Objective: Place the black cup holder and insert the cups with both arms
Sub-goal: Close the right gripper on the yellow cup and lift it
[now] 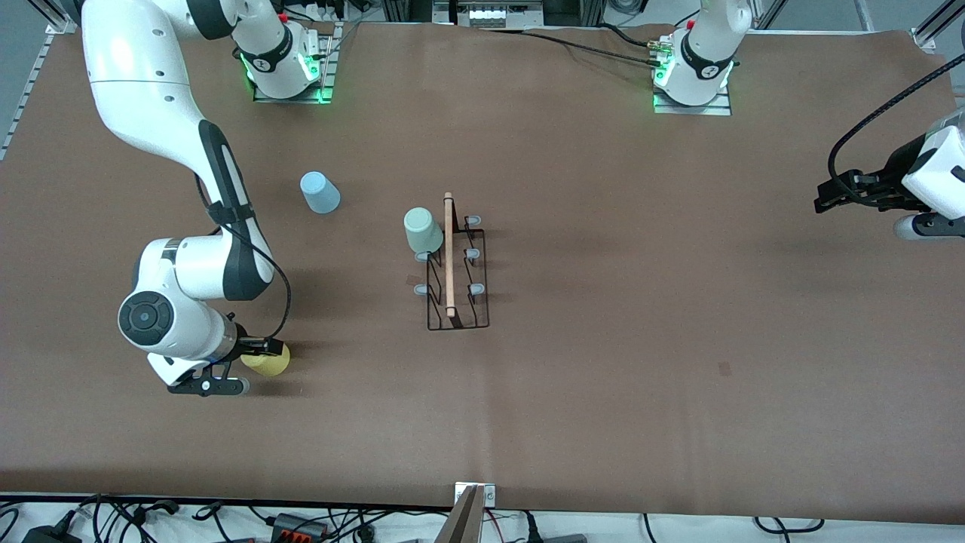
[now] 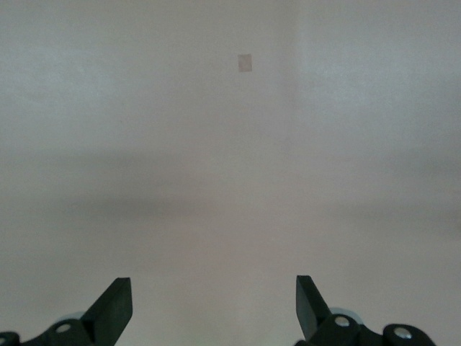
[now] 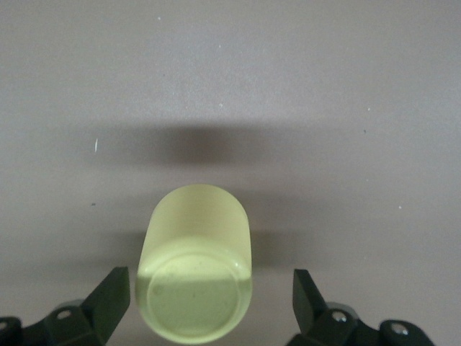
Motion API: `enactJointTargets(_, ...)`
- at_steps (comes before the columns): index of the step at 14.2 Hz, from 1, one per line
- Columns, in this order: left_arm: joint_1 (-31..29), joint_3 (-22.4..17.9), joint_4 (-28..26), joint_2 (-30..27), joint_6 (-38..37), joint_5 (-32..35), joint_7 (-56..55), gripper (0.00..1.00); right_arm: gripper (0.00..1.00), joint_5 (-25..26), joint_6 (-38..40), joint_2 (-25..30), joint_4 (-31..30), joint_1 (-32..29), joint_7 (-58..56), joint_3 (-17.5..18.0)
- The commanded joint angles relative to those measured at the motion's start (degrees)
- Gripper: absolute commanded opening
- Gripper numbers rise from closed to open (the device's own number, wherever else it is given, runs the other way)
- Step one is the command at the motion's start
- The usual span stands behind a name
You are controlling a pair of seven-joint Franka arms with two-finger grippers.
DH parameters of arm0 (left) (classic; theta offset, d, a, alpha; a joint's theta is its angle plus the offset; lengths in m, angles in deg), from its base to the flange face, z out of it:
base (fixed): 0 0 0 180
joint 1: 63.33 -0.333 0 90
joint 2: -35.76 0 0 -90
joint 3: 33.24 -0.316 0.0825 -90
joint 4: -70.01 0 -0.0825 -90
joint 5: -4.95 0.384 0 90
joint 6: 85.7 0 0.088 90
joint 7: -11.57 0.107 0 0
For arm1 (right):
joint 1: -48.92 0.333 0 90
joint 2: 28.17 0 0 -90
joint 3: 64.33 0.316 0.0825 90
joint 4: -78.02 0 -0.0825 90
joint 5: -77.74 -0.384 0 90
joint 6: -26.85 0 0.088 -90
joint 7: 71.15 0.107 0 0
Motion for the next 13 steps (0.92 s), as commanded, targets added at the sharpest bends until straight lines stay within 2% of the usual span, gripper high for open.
enactJointTargets(1, 0.0, 0.1, -0.2, -0.7, -0.1, -0.1, 1.2, 1.00, 1.00, -2.8, 0.2, -2.4, 3.4, -1.9, -1.4, 1.2)
enactJointTargets(2, 0.0, 0.1, -0.1, -0.7, -0.1, -0.1, 1.2, 1.00, 1.00, -3.0, 0.2, -2.6, 3.4, -1.9, -1.9, 1.2)
enactJointTargets(4, 0.0, 0.0, -0.2, -0.7, -0.2, -0.1, 1.2, 1.00, 0.55, -3.0, 0.6, -2.8, 3.4, -1.9, -2.0, 1.2)
enactJointTargets(6, 0.0, 0.0, -0.3, -0.7, -0.2, -0.1, 1.2, 1.00, 0.29, -2.9, 1.3, -2.1, 3.4, -1.5, -2.1, 1.2)
enactJointTargets(7, 0.0, 0.0, -0.3, -0.7, -0.2, -0.1, 1.2, 1.00, 0.20, -2.7, 2.7, -1.4, 3.5, -1.5, -2.2, 1.2)
enactJointTargets(8, 0.0, 0.0, -0.3, -0.7, -0.2, -0.1, 1.2, 1.00, 0.15, -2.7, 4.6, -1.2, 4.1, -1.4, -2.2, 1.3)
enactJointTargets(13, 0.0, 0.0, -0.3, -0.7, -0.3, -0.2, 1.2, 1.00, 0.15, -3.0, 26.4, 1.4, 18.1, 5.2, -1.2, 1.1)
